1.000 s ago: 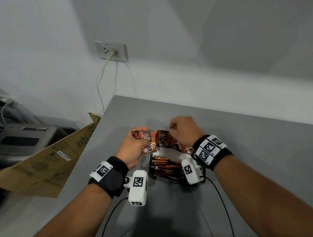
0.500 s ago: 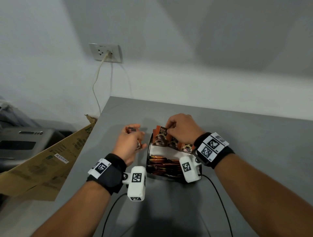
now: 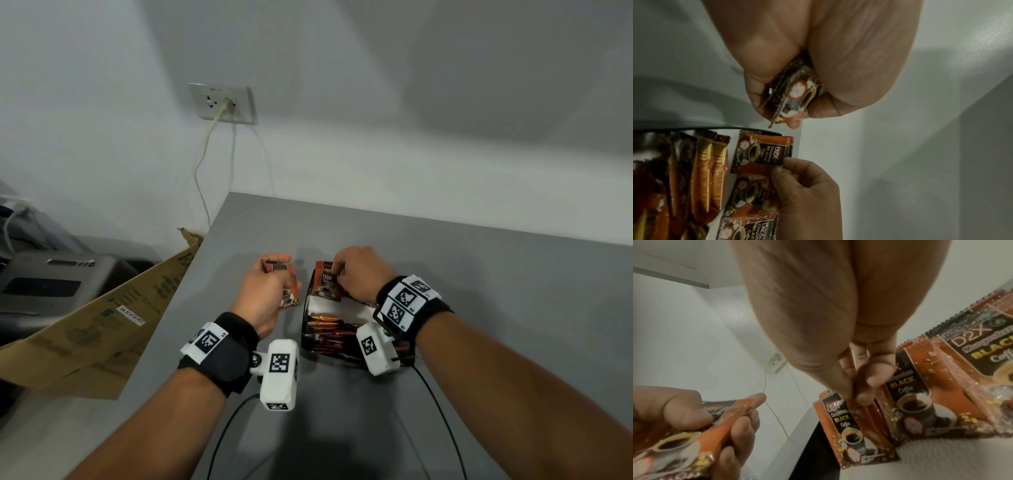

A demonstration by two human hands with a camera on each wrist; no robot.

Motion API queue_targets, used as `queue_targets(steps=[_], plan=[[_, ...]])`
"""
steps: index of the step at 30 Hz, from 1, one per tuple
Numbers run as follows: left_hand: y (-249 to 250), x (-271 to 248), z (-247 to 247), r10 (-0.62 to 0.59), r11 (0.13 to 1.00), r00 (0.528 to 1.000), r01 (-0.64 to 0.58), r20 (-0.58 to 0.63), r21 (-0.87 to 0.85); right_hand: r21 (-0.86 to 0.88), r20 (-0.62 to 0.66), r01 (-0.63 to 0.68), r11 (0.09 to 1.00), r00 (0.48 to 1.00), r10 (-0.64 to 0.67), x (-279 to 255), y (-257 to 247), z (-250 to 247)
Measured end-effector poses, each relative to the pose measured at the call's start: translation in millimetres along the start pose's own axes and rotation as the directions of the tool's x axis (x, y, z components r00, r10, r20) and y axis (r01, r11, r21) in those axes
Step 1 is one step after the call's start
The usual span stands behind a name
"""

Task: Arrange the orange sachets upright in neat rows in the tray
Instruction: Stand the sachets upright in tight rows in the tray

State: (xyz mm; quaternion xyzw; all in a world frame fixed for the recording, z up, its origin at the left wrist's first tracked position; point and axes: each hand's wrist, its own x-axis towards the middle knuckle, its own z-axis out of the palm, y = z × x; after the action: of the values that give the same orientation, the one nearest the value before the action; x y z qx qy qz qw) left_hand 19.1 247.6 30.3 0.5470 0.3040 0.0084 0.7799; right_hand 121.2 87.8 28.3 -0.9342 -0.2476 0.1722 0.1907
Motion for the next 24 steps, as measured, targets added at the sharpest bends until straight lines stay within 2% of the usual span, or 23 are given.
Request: queue_targets(steps=[9,13,16,19,21,24], plan=[[-4,1,-1,0.002,0.999,1.0,-0.003,0.026,0.039,0.028,-0.03,0.029,0.999,0.999,-0.029,3,3,1],[-5,2,1,0.048,0.997,0.997,-0.051,0.054,0.065,0.052,-0.048,0.036,0.998,0.998,-0.034,-1,4,-8],[-5,1,6,0.089,0.994,0.99,-0.096,0.107,0.057,0.198,-0.076,0.072,0.978,0.995,-0.058,-11,-3,-24],[-4,-1,15,0.118,0.989,0.975,-0.133,0.189,0.065,0.375,-0.036,0.103,0.921,0.995,-0.097,-22,-14,-38],[-3,-2,20,0.127,0.986,0.967,-0.148,0.22,0.082,0.357,-0.067,0.138,0.924,0.99,-0.122,-26,-15,-46],[0,-2,23,0.138,0.985,0.977,-0.152,0.163,0.078,0.334,-0.133,0.119,0.935,0.988,-0.079,-29,-4,-57]])
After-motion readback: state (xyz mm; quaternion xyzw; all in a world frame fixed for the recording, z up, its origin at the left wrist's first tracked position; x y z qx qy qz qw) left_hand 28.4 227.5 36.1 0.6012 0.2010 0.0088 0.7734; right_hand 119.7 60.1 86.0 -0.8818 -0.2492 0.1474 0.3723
